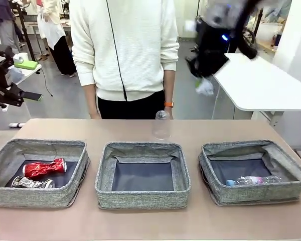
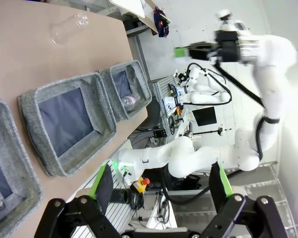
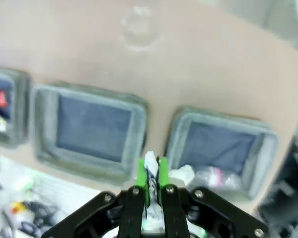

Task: Sort the waste into the appropriate baskets.
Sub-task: Pick up the waste item pointed out by the person.

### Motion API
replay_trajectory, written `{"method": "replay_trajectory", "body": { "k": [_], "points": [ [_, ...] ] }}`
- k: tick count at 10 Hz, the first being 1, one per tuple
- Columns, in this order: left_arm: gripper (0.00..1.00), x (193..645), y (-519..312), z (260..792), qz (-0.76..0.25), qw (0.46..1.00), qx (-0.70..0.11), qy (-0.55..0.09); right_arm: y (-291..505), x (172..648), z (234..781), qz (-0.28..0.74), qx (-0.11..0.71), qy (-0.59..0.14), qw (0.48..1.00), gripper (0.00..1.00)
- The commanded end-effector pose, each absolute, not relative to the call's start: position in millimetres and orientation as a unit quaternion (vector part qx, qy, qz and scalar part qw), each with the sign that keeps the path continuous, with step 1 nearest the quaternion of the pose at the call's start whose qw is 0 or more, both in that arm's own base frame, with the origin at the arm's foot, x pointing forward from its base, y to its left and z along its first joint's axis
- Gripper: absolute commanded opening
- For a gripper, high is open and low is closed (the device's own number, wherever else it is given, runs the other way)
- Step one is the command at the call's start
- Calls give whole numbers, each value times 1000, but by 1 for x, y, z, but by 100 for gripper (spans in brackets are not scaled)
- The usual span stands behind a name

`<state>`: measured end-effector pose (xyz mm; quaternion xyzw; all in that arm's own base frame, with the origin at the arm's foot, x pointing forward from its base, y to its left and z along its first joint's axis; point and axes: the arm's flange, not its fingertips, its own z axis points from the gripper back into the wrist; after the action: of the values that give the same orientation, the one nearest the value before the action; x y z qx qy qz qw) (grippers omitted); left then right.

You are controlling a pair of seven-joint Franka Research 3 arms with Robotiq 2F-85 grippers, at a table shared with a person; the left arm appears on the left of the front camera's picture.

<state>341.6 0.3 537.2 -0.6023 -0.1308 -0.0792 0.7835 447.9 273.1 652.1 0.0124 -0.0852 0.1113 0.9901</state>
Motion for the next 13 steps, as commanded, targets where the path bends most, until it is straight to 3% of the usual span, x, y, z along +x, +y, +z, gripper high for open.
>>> {"method": "replay_trajectory", "body": {
  "k": [1, 6, 13],
  "points": [
    [100, 341, 0, 539, -86, 776, -609, -139, 332, 461, 736, 71, -29, -45, 996, 9],
    [100, 341, 0, 539, -86, 776, -609, -139, 374, 404, 833, 112, 45, -46, 992, 9],
    [100, 341, 0, 539, -86, 776, -609, -139, 428, 387, 807, 194, 63, 6, 979, 9]
  ]
}}
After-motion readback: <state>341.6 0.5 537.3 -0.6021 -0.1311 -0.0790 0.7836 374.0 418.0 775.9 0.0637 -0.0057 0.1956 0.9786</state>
